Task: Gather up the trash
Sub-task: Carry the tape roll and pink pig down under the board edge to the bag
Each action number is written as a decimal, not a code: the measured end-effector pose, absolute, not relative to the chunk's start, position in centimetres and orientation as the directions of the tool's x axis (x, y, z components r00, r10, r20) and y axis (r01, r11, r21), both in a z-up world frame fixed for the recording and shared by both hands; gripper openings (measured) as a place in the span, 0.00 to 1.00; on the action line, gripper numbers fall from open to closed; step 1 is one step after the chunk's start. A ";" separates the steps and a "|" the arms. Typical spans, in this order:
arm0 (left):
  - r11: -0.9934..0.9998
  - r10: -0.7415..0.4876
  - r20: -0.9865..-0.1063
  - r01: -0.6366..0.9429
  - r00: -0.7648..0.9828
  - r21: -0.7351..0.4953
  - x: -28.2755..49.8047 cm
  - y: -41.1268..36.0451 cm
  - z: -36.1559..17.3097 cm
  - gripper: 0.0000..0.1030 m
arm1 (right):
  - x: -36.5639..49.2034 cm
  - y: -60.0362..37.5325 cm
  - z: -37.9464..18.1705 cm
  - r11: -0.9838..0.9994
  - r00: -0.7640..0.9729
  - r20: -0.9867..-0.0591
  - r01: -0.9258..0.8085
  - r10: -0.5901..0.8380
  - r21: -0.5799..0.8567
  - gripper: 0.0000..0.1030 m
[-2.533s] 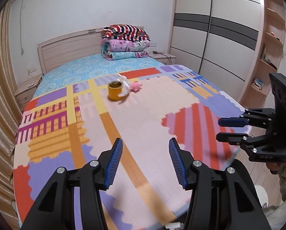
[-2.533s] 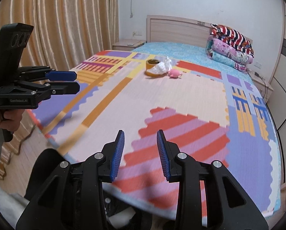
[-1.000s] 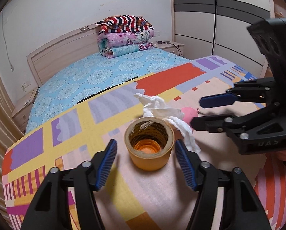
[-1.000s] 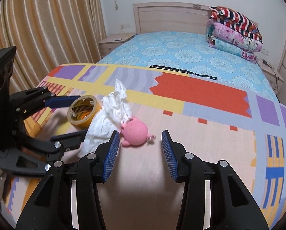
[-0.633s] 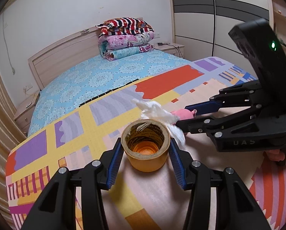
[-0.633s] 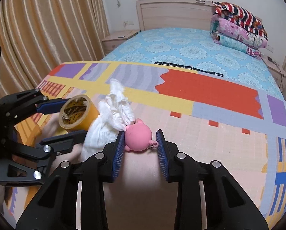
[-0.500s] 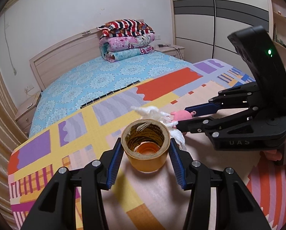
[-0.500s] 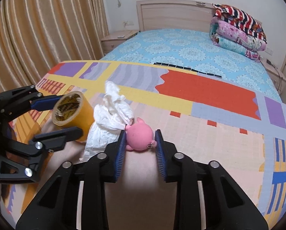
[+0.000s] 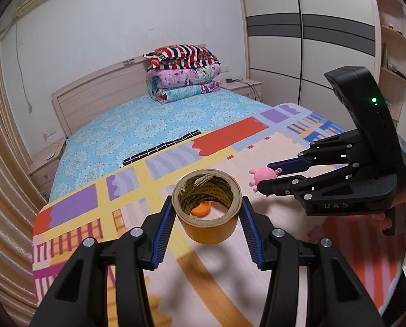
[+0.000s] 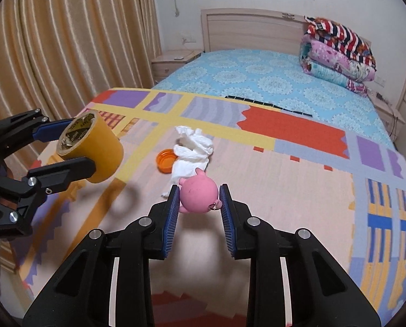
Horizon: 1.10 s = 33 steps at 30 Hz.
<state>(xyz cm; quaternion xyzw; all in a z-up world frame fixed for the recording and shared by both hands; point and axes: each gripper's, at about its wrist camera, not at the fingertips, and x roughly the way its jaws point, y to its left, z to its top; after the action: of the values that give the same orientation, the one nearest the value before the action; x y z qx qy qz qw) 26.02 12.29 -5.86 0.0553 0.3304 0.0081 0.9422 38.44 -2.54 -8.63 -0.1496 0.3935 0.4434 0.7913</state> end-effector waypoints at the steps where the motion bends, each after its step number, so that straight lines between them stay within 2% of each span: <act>1: 0.993 0.052 -0.618 0.023 0.785 0.113 25.2 11.9 -5.4 0.45 | 37.8 -2.8 -8.2 0.560 0.303 -0.753 -0.822 0.584 0.103 0.29; 5: 0.994 0.049 -0.606 0.020 0.794 0.107 22.6 11.0 -4.1 0.45 | 35.5 -4.5 -6.8 0.556 0.282 -0.750 -0.820 0.599 0.136 0.29; 17: 0.994 0.033 -0.577 0.033 0.816 0.103 14.8 7.3 -2.1 0.45 | 25.6 -9.9 -3.2 0.549 0.332 -0.710 -0.831 0.621 0.093 0.29; 21: 0.993 0.020 -0.577 0.051 0.816 0.107 12.5 5.4 -2.5 0.45 | 23.1 -11.1 -3.1 0.542 0.348 -0.703 -0.838 0.620 0.063 0.29; 33: 0.992 -0.026 -0.576 0.090 0.817 0.083 5.8 0.6 -4.4 0.45 | 16.9 -15.6 -4.4 0.497 0.291 -0.710 -0.863 0.641 0.094 0.29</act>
<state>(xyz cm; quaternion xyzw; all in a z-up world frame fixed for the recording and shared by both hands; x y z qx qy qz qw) 5.77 0.57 -4.38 0.0534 0.3010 -0.0304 0.9516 16.86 -15.62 -4.42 -0.1556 0.3565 0.4767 0.7883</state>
